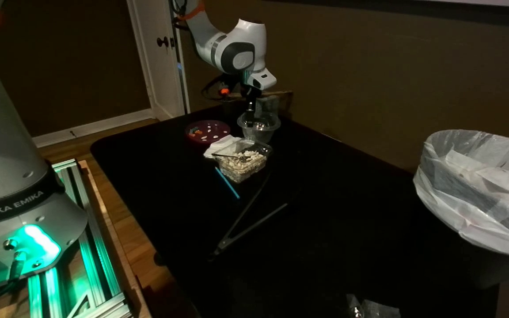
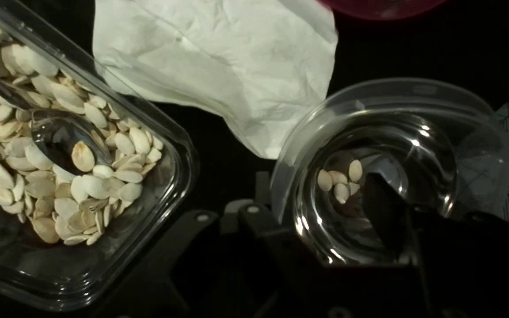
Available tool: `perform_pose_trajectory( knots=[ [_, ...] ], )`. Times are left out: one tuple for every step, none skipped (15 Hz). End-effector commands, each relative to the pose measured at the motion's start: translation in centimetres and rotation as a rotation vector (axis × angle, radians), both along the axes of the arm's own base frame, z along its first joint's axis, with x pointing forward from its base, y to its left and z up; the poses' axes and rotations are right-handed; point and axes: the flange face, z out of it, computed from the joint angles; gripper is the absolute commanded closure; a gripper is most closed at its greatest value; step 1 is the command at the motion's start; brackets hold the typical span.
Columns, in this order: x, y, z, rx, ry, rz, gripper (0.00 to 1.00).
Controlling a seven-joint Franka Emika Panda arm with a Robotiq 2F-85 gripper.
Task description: Move the lunchbox with the silver bowl in it to the right
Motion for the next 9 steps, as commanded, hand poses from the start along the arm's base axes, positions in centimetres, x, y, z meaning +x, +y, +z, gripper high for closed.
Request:
perform_pose_trajectory(
  knots=[
    [0.6, -0.7, -0.9, -0.001, -0.016, -0.023, 0.62],
    [0.5, -1.0, -1.1, -0.004, -0.013, -0.027, 0.62],
    [0.4, -1.3, -1.2, -0.005, -0.009, -0.032, 0.62],
    [0.4, -1.5, -1.5, -0.006, -0.004, -0.036, 0.66],
    [0.3, -1.6, -1.6, -0.008, 0.0, -0.038, 0.68],
    [0.2, -1.6, -1.9, -0.007, 0.004, -0.04, 0.67],
    [0.1, -1.6, -2.2, -0.007, 0.008, -0.041, 0.69],
    [0.0, -1.5, -2.5, -0.007, 0.013, -0.041, 0.74],
    [-0.1, -1.4, -2.8, -0.005, 0.019, -0.042, 0.93]
  ],
)
